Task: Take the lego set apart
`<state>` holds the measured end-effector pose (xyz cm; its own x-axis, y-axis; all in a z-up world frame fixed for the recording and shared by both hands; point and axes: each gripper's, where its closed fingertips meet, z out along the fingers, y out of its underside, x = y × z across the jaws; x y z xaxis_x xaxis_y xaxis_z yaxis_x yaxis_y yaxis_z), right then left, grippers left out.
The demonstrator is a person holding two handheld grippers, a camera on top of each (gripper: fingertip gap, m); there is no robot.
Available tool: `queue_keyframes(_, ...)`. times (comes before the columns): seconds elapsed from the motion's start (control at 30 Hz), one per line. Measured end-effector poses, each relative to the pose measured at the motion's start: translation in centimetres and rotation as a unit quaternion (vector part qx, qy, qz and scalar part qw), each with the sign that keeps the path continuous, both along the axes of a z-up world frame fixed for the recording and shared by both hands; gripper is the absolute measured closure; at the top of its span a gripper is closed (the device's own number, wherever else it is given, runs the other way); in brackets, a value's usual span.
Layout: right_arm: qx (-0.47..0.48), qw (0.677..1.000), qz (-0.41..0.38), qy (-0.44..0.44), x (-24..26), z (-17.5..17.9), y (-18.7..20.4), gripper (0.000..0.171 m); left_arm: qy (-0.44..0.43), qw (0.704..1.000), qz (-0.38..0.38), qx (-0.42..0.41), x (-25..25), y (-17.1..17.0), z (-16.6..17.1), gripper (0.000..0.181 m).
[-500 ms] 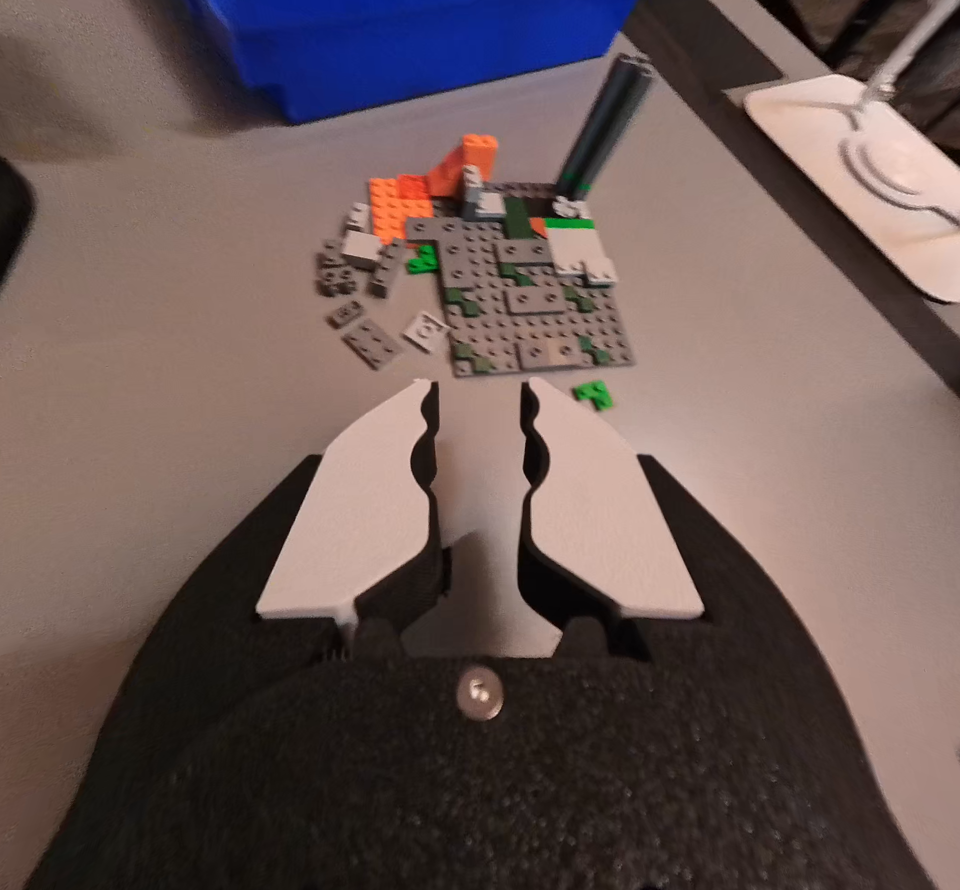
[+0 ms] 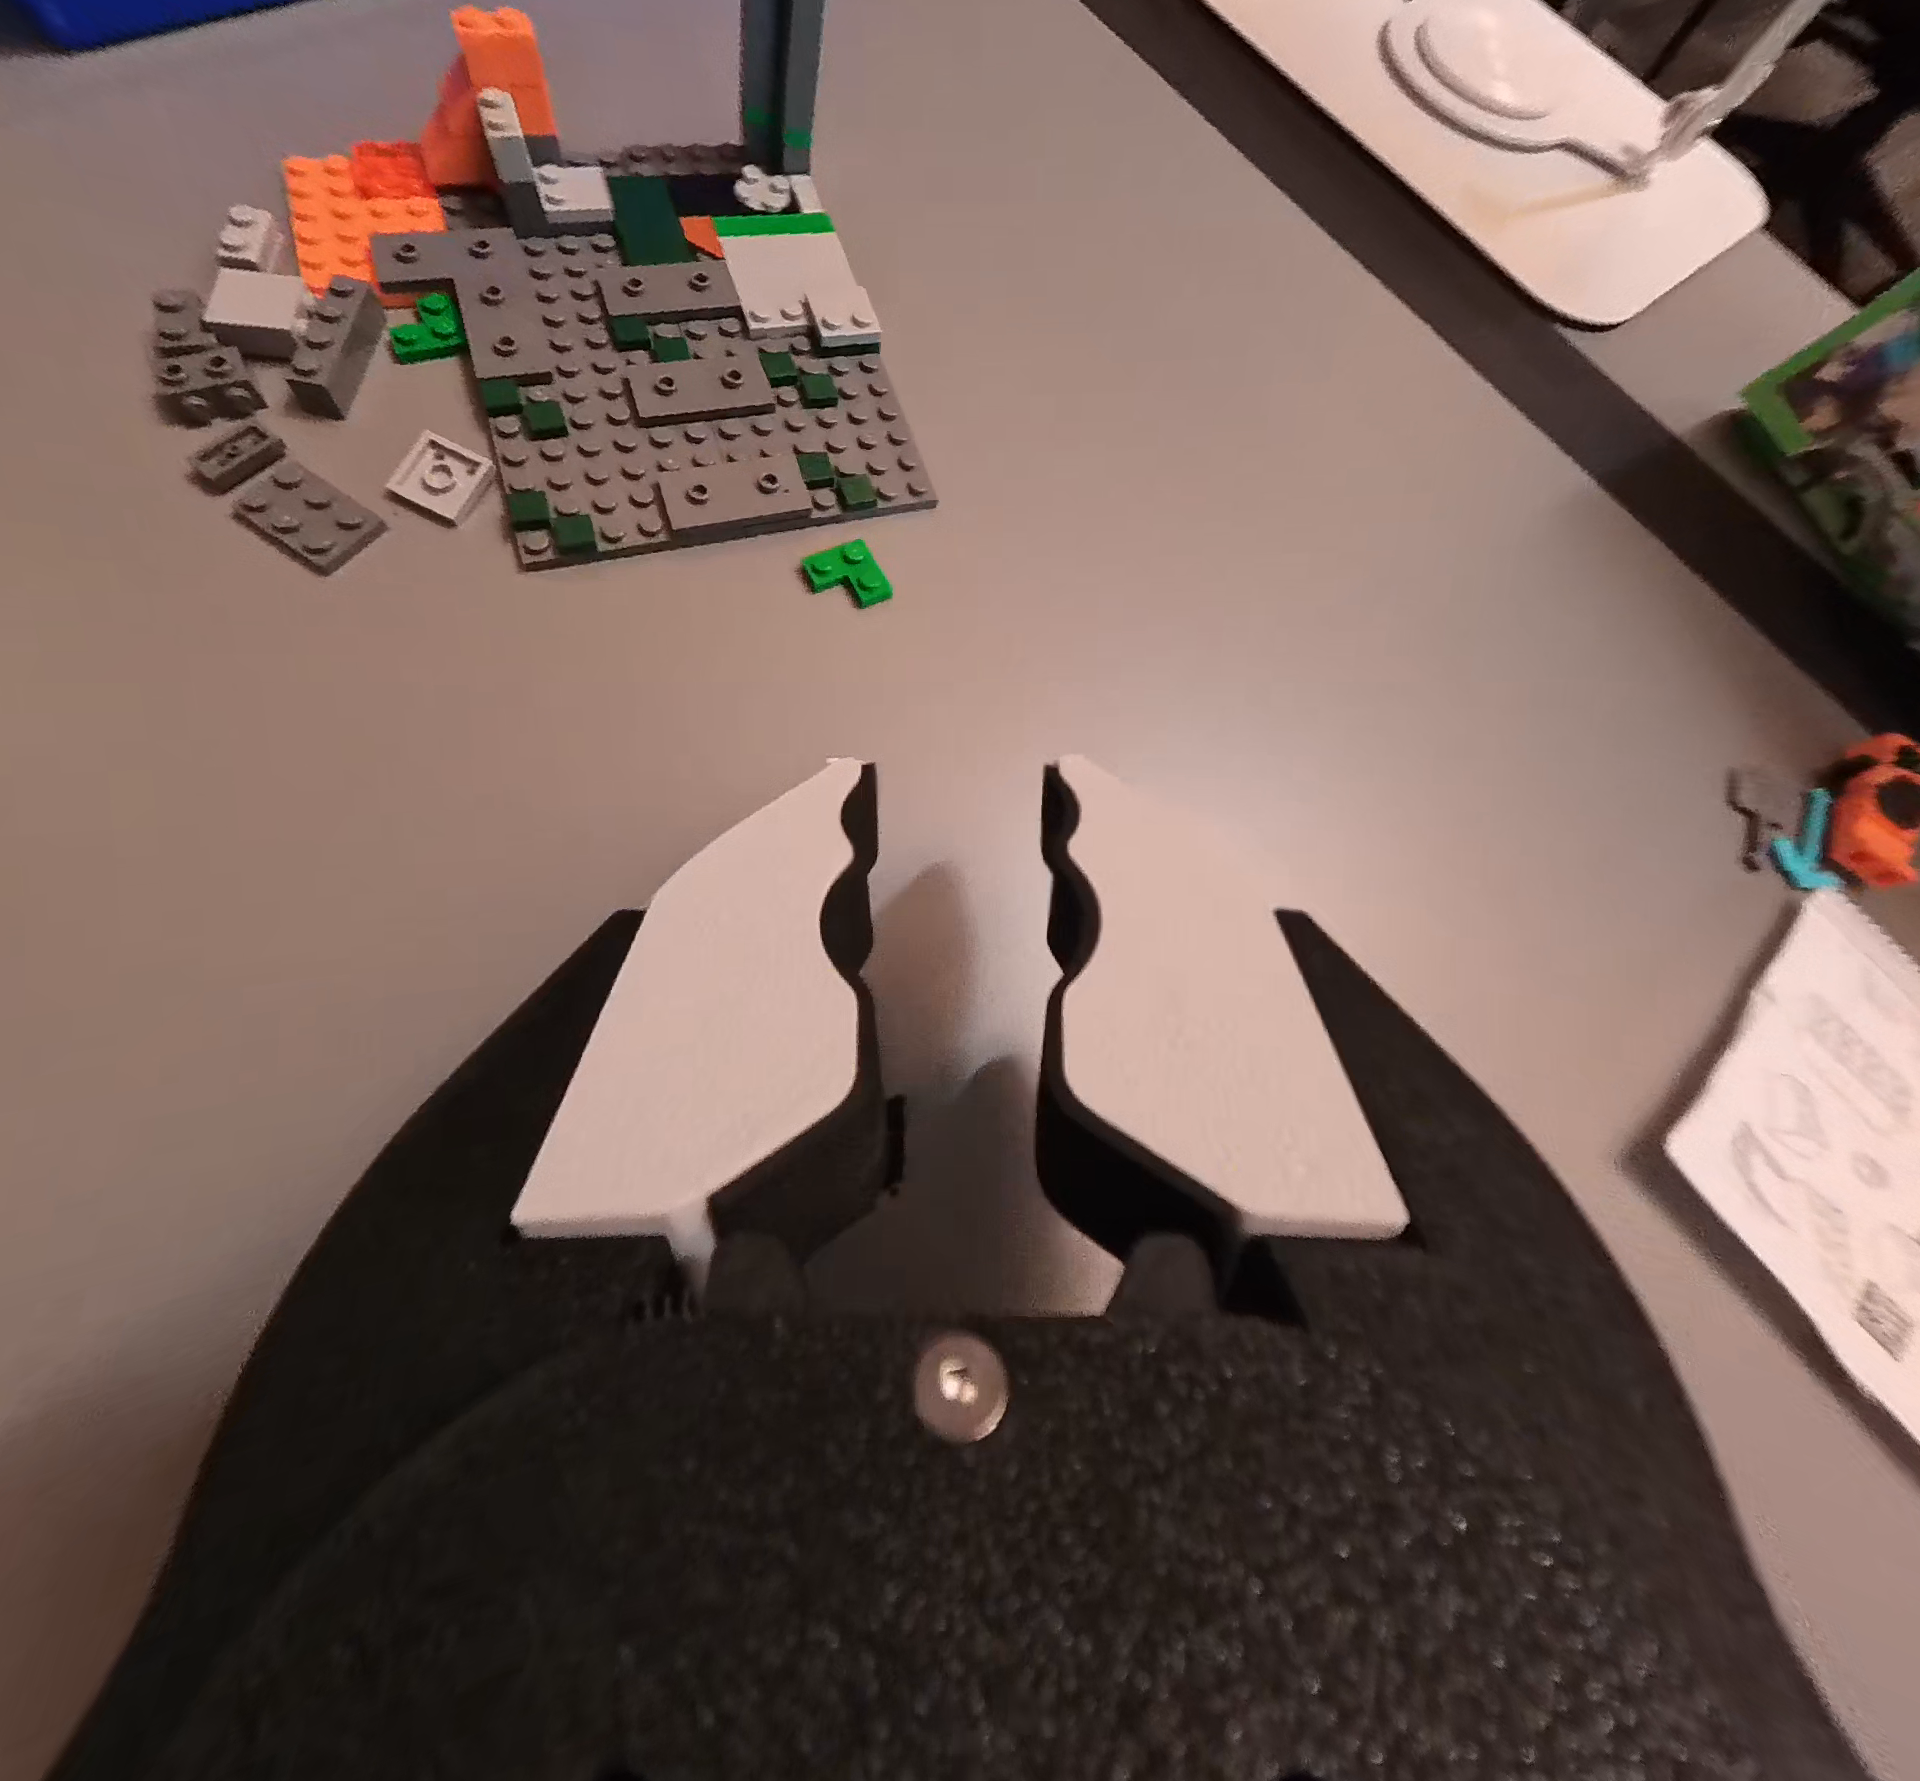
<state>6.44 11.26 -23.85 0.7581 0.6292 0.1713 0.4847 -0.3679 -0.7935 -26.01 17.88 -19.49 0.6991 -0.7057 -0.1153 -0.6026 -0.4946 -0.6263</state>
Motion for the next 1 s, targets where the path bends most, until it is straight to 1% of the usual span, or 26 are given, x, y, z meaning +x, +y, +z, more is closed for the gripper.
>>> queue_keyframes(0.07, -0.007, 1.0, 0.025, 0.007, -0.7, -0.4, 0.2, 0.141, 0.002, 1.0, 0.006, 0.001, -0.1, 0.3, -0.1, 0.147)
queue_keyframes(0.2, -0.037, 0.996, 0.08, 0.011, -2.5, -1.5, 0.9, 0.141, 0.004, 1.0, 0.007, 0.024, 0.1, 0.3, 0.7, 0.139)
queue_keyframes(0.27, -0.056, 0.993, 0.103, 0.007, -3.1, -2.0, 1.4, 0.142, 0.001, 0.999, 0.005, 0.038, 0.3, 0.0, 1.4, 0.139)
queue_keyframes(0.37, -0.072, 0.989, 0.129, 0.004, -4.1, -2.0, 2.5, 0.144, -0.001, 0.998, -0.001, 0.058, 0.6, -0.9, 2.4, 0.139)
queue_keyframes(0.5, -0.09, 0.982, 0.161, -0.046, -5.0, -2.6, 3.3, 0.145, -0.008, 0.997, -0.011, 0.077, 1.1, -2.4, 3.6, 0.14)
queue_keyframes(0.6, -0.116, 0.976, 0.179, -0.047, -5.6, -2.7, 3.5, 0.148, -0.015, 0.995, -0.025, 0.093, 1.6, -3.8, 4.5, 0.141)
queue_keyframes(0.67, -0.142, 0.971, 0.187, -0.042, -5.7, -2.8, 3.4, 0.149, -0.02, 0.994, -0.038, 0.104, 2.2, -4.7, 5.1, 0.142)
queue_keyframes(0.73, -0.159, 0.968, 0.192, -0.042, -5.7, -2.8, 3.4, 0.155, -0.027, 0.992, -0.052, 0.115, 3.0, -5.7, 5.8, 0.143)
queue_keyframes(0.87, -0.161, 0.967, 0.19, -0.052, -5.7, -2.8, 3.2, 0.155, -0.057, 0.982, -0.106, 0.143, 5.7, -8.4, 7.2, 0.144)
queue_keyframes(0.93, -0.157, 0.969, 0.19, -0.032, -6.0, -2.5, 2.5, 0.156, -0.069, 0.974, -0.14, 0.162, 7.4, -9.8, 7.6, 0.145)
queue_keyframes(1.0, -0.157, 0.967, 0.199, 0.013, -7.0, -1.6, 1.2, 0.156, -0.078, 0.966, -0.176, 0.171, 9.1, -11.2, 7.2, 0.145)
